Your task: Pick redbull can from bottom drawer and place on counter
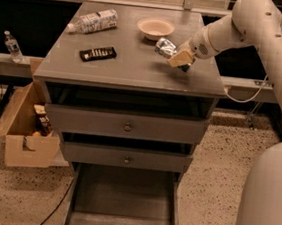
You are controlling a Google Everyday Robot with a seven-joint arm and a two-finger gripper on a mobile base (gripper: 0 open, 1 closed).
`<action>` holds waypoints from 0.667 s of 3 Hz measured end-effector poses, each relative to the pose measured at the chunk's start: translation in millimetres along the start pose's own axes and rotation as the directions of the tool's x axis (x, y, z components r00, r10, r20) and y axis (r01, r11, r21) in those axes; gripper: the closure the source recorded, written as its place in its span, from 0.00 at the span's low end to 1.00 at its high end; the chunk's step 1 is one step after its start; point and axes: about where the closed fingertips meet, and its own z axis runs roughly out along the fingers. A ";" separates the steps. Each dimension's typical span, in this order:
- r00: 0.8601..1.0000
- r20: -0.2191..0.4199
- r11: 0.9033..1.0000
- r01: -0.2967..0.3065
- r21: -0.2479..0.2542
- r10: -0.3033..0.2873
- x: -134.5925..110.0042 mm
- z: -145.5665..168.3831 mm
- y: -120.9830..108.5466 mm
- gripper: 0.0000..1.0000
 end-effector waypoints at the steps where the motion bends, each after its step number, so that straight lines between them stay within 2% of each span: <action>1: 1.000 0.010 1.000 -0.007 -0.004 0.007 -6.5 9.5 -10.2 0.02; 2: 1.000 0.021 1.000 -0.013 0.009 0.012 -8.7 6.1 -16.9 0.00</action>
Offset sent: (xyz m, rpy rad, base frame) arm 0.0259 -0.0108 0.0195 0.0331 -0.0317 -0.0350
